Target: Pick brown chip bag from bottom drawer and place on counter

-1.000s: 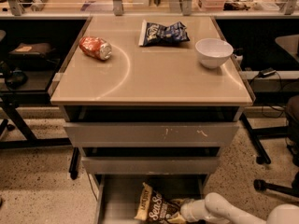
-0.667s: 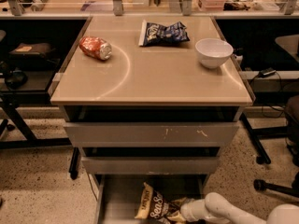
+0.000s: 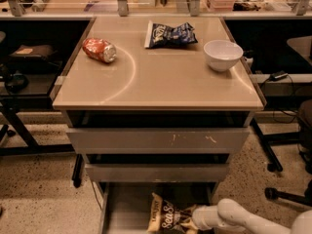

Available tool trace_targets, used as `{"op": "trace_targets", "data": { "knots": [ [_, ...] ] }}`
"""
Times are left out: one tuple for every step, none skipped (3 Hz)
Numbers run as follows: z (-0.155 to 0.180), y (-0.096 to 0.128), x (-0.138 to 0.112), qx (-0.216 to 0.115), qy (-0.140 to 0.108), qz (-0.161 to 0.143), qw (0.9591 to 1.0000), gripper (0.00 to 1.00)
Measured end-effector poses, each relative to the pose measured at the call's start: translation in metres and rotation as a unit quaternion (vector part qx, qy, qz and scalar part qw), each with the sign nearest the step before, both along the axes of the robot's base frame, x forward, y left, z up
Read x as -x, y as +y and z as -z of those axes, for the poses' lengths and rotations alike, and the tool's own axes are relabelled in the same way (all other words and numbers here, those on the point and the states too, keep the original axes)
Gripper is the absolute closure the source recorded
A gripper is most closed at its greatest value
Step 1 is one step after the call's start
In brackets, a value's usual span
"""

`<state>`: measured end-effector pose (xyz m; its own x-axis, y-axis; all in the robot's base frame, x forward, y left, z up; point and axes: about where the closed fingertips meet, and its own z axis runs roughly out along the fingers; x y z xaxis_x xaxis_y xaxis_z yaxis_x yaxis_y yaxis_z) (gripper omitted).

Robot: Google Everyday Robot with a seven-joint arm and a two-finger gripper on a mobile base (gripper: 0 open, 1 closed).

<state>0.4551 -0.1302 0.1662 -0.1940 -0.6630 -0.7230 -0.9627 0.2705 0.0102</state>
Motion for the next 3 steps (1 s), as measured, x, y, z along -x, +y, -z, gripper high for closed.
{"op": "trace_targets", "data": {
  "knots": [
    [-0.061, -0.032, 0.011, 0.037, -0.027, -0.011, 0.9989, 1.0],
    [-0.127, -0.059, 0.028, 0.061, -0.062, -0.029, 0.9958, 1.0],
    [-0.197, -0.079, 0.024, 0.071, -0.105, -0.035, 0.9913, 1.0]
  ]
}}
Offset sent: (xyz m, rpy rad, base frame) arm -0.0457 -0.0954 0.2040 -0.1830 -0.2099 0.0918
